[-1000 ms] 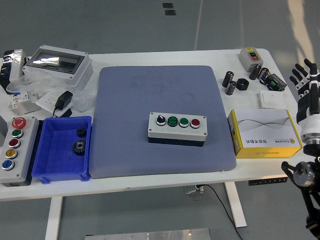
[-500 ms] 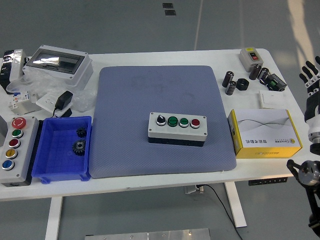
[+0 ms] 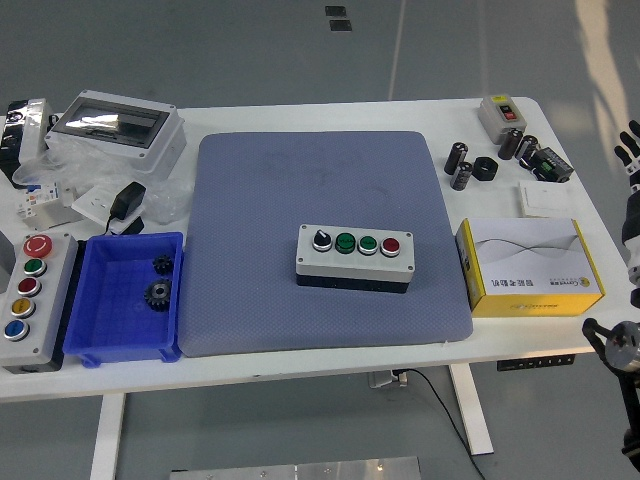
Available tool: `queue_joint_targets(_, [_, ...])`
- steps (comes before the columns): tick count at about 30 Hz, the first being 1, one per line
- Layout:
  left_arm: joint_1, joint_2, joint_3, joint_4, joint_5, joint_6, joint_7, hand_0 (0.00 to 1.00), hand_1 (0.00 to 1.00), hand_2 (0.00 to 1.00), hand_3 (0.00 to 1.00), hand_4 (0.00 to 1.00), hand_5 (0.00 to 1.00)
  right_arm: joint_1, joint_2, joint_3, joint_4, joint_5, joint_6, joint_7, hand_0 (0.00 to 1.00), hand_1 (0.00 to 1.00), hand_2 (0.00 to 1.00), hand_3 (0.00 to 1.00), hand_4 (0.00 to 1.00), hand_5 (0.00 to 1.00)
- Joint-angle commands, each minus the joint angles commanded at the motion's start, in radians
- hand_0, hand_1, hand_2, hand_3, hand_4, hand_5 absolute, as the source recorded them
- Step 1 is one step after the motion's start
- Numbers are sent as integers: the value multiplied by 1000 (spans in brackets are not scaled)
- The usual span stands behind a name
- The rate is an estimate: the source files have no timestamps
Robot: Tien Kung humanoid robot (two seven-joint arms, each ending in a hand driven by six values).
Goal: Pick up the button,place it on the desk,press the button,press the button
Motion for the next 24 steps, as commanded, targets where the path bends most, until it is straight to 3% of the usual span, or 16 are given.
queue_joint_targets(24, [-2,-5,-5,0,11,-1,1,624,517,533,599,617,219,-5,-3,8,-2,-1,4,-3,837,812,796,829,846,766])
